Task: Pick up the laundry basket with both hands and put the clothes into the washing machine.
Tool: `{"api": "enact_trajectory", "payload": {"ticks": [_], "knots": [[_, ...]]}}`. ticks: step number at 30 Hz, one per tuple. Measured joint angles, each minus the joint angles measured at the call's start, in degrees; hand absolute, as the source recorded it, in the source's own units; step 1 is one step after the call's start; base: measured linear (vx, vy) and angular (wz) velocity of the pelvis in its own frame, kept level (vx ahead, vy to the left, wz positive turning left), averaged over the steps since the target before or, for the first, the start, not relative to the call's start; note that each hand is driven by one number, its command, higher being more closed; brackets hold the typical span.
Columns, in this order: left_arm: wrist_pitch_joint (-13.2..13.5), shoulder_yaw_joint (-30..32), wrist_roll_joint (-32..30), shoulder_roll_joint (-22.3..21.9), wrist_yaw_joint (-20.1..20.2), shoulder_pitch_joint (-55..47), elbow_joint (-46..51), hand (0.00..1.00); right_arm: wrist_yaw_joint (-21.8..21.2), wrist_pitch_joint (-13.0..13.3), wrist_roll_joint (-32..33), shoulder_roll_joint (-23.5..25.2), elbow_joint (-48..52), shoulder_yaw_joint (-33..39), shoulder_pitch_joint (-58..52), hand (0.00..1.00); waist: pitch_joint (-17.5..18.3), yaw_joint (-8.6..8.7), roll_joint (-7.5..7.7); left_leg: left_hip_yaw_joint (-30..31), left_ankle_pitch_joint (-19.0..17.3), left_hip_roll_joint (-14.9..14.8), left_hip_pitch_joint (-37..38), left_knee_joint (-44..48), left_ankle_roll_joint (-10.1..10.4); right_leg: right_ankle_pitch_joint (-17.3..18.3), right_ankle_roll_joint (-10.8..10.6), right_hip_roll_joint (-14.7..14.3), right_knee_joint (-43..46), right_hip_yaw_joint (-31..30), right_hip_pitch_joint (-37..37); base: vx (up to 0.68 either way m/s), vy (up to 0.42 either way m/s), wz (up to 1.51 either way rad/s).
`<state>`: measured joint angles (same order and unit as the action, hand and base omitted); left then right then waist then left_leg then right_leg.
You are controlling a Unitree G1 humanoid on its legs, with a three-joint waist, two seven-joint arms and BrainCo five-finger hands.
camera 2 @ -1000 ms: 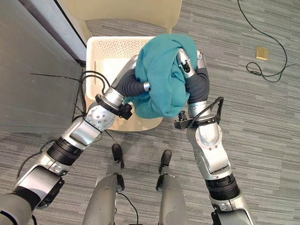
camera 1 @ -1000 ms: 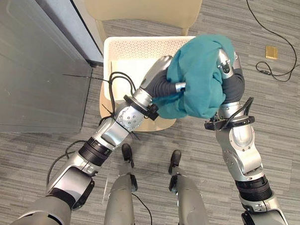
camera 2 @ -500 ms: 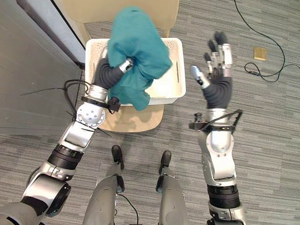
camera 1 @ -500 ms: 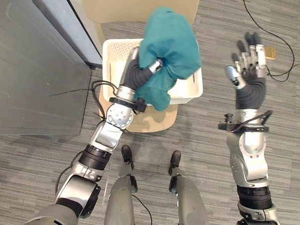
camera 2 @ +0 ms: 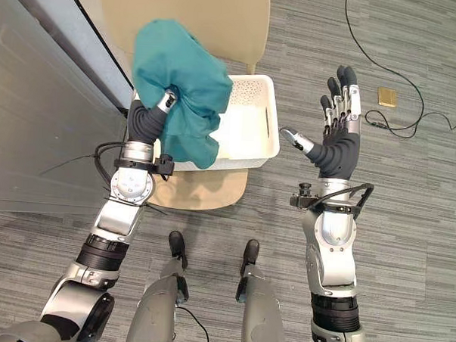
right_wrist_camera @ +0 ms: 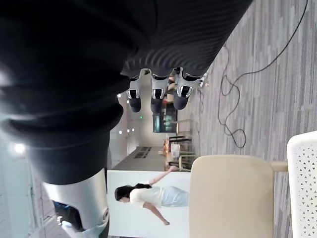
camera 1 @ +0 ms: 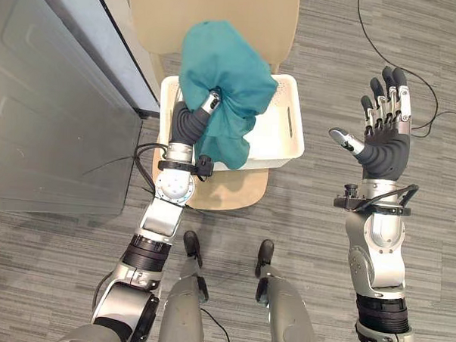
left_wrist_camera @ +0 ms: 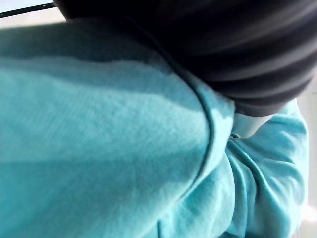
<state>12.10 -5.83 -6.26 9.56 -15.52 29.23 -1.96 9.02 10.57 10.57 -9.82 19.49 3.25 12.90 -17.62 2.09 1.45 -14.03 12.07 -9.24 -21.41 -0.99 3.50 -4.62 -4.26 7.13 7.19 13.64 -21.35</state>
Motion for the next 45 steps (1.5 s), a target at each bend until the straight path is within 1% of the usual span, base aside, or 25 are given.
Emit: {"api": "enact_trajectory", "payload": {"ticks": [4,7,10,12,13,14,15,17,19,22,23,24,27,28,29,30,31,32,33,35,37,40,42,44,45], "knots": [[0.0,2.9,5.2,-2.7,-1.0,-6.5,5.5,1.0,2.1,-0.4,-0.2,3.0,0.0,-2.0,-1.2,0.0,1.3,-0.61,-0.03,0.4,-1.6,-0.6,1.1,2.0,0.4,0.9,-0.1,-0.1,0.7,0.2,1.8,0.02,-0.014,0.01],[0.7,5.2,10.7,-5.8,-1.1,-16.8,11.8,1.0,3.4,-0.3,-1.3,5.9,0.0,-5.4,-2.3,0.0,1.4,-1.76,-0.23,3.8,-4.5,-0.7,4.4,5.6,2.0,6.2,0.3,0.7,6.7,2.2,5.8,0.1,-0.076,0.46],[2.3,7.7,14.9,-8.6,-1.2,-24.7,17.1,1.0,4.0,0.7,-2.3,7.2,-0.3,-6.0,-1.5,0.0,2.4,-4.68,-0.43,11.6,-3.3,-0.4,6.0,5.2,3.5,12.3,1.4,1.5,12.8,9.6,9.8,0.05,-0.187,1.32],[3.4,10.9,16.7,-9.2,-2.4,-28.7,19.6,1.0,5.8,1.7,-3.3,6.8,-2.0,-4.9,-0.9,0.0,4.1,-6.21,-0.68,19.0,-1.2,-0.1,5.0,0.9,4.9,17.4,2.7,2.6,17.7,18.5,10.7,-0.03,-0.257,1.84],[3.5,12.1,16.8,-9.4,-2.8,-29.4,19.6,1.0,6.0,1.8,-3.9,6.7,-2.7,-4.3,-0.8,0.0,4.4,-6.52,-0.75,18.3,-2.2,-0.5,4.9,-0.6,3.7,18.0,3.0,2.8,18.3,20.7,11.1,-0.06,-0.256,1.88],[3.5,14.1,16.9,-9.5,-3.7,-30.7,19.4,1.0,6.0,1.7,-4.5,6.4,-4.2,-2.4,-0.7,0.0,4.9,-6.82,0.41,11.8,-6.3,-1.5,2.9,0.7,-0.5,17.7,3.7,3.9,16.2,24.2,11.9,-0.06,-0.16,1.4],[3.5,15.1,16.9,-9.5,-3.7,-31.2,19.4,1.0,6.1,1.7,-4.6,6.1,-4.8,-1.2,-0.3,0.0,5.0,-7.15,0.83,7.9,-7.5,-2.3,0.9,5.1,-2.3,17.5,4.2,4.5,15.9,25.7,12.2,-0.03,-0.152,1.4],[3.4,17.4,16.9,-10.7,-3.4,-34.4,19.1,1.0,6.4,1.3,-4.7,5.2,-5.2,2.7,-0.2,0.0,5.1,-7.18,0.62,-4.1,-12.2,-6.7,-0.2,26.2,-6.3,17.3,4.5,6.2,15.6,29.6,14.4,0.02,-0.076,0.91],[3.4,17.3,16.8,-10.6,-2.2,-36.0,19.0,1.0,6.4,1.3,-5.1,4.9,-3.9,6.3,-3.1,0.0,5.6,-5.86,0.37,-11.8,-18.9,-11.6,2.8,34.6,-8.7,17.3,4.4,6.8,15.7,32.9,17.8,-0.02,0.041,0.83],[3.2,17.1,16.8,-10.6,-0.1,-38.0,16.4,1.0,6.2,1.3,-6.7,5.0,-0.1,12.5,-8.3,0.0,9.3,-4.16,0.16,-22.6,-21.4,-17.2,4.8,39.5,-8.9,16.0,2.3,8.4,15.1,35.5,18.6,0.01,0.199,0.61],[2.8,17.1,16.8,-10.9,0.6,-38.8,15.3,1.0,6.1,1.3,-6.7,5.1,1.7,15.6,-10.9,0.0,10.8,-2.67,-0.67,-25.8,-22.2,-16.8,4.8,37.7,-4.3,14.7,0.6,9.2,14.1,37.3,19.0,0.09,0.444,1.01],[2.1,16.8,16.8,-11.6,1.6,-39.5,14.4,1.0,6.0,1.3,-6.7,5.6,2.9,20.9,-14.2,0.0,12.7,-1.18,-1.72,-26.2,-26.4,-13.5,4.8,32.9,-1.3,12.2,-0.8,10.1,12.6,39.8,19.3,0.09,0.485,1.09],[1.1,17.3,16.8,-11.9,2.9,-38.8,11.1,1.0,5.8,-0.7,-7.8,8.9,2.7,26.3,-16.2,0.0,12.7,-0.28,-1.09,-24.0,-28.1,-8.8,4.3,33.7,-5.6,9.7,-0.5,14.1,15.1,39.6,20.3,0.13,0.486,0.97],[0.2,17.3,16.8,-12.8,3.1,-39.5,9.4,1.0,5.5,-1.0,-9.0,9.6,2.6,25.8,-17.8,0.0,12.6,0.35,-1.28,-21.5,-29.4,-5.2,5.6,33.4,-7.8,8.6,1.6,19.1,22.4,35.9,20.0,0.11,0.363,0.79],[0.1,17.2,16.8,-12.8,3.1,-39.5,9.1,1.0,5.5,-1.0,-9.1,9.7,2.6,25.7,-18.3,0.0,12.6,0.33,-1.28,-20.8,-29.7,-4.4,6.0,33.2,-8.2,9.1,1.9,19.7,23.8,34.3,19.6,0.12,0.47,1.17],[0.1,16.8,16.8,-12.9,3.2,-39.5,8.5,1.0,4.6,-1.1,-9.1,10.2,2.6,25.2,-20.2,0.0,12.6,0.82,-1.31,-17.3,-30.1,-1.2,7.0,31.4,-8.9,11.9,5.5,19.9,28.0,25.4,18.0,0.11,0.283,1.3],[0.1,16.5,16.8,-13.0,3.1,-39.5,8.3,1.0,4.0,-1.2,-9.1,11.2,2.9,24.7,-21.7,0.0,12.6,1.57,-1.35,-14.3,-30.3,1.6,8.2,29.2,-9.6,14.6,9.4,17.2,32.5,14.7,15.7,0.14,0.323,1.5],[0.1,16.3,16.8,-13.0,3.1,-39.7,8.3,1.0,3.6,-1.3,-9.0,11.9,3.4,24.3,-22.5,0.0,12.6,1.97,-1.39,-12.8,-30.1,2.7,9.0,28.4,-10.0,15.8,9.7,14.9,34.8,9.0,14.5,0.16,0.189,1.53],[0.1,14.9,16.8,-12.9,3.1,-40.6,8.3,1.0,3.1,-1.6,-9.0,13.1,5.8,23.0,-24.9,0.0,12.4,2.32,-1.63,-9.7,-29.8,4.9,11.4,26.3,-10.5,17.9,7.3,9.5,40.0,0.2,12.6,0.15,0.133,1.35],[0.2,10.8,16.7,-12.9,3.2,-41.9,8.4,1.0,2.4,-1.3,-8.9,13.5,11.2,20.1,-30.2,0.0,12.5,2.68,-1.63,-4.7,-28.8,8.5,16.3,21.7,-10.7,20.7,5.3,3.1,47.8,-4.4,8.2,0.22,0.136,1.64],[0.2,8.1,16.6,-12.8,3.2,-41.9,8.7,1.0,1.9,0.2,-8.7,13.8,12.8,15.8,-32.1,0.0,12.6,3.37,-1.15,-0.8,-28.5,10.9,19.0,19.3,-10.7,21.7,4.0,-0.4,48.1,-4.0,2.9,0.24,0.089,1.29],[0.0,3.0,16.6,-12.8,3.0,-41.2,8.7,1.0,-0.3,0.6,-3.7,13.8,12.7,5.9,-35.0,0.0,12.5,3.52,-1.07,6.2,-29.4,13.3,23.2,17.4,-9.8,21.4,3.9,-4.4,35.6,-2.1,-2.5,0.25,0.033,1.03],[-0.1,1.1,16.4,-12.7,3.0,-40.1,8.8,1.0,-1.8,0.6,-1.5,13.6,12.4,1.9,-36.4,0.0,12.9,3.42,-0.52,10.0,-30.5,14.3,24.6,17.4,-9.7,19.8,4.9,-4.0,28.2,0.1,-2.9,0.4,-0.038,1.31],[-0.2,-0.6,15.1,-12.9,2.9,-39.0,8.8,1.0,-3.8,0.6,1.8,12.8,11.0,-2.8,-37.9,0.0,13.9,3.63,0.54,15.2,-33.5,15.3,26.8,17.4,-8.6,16.6,8.1,-2.0,22.6,3.7,-1.6,0.52,-0.108,1.42],[-0.4,-0.9,14.2,-13.2,2.9,-39.5,8.5,1.0,-4.9,0.4,3.2,11.5,9.2,-5.5,-38.5,0.0,14.4,3.81,0.27,14.2,-34.8,13.4,28.0,23.1,-5.9,15.3,8.9,-1.2,22.6,7.4,1.9,0.49,-0.104,1.37]]}}
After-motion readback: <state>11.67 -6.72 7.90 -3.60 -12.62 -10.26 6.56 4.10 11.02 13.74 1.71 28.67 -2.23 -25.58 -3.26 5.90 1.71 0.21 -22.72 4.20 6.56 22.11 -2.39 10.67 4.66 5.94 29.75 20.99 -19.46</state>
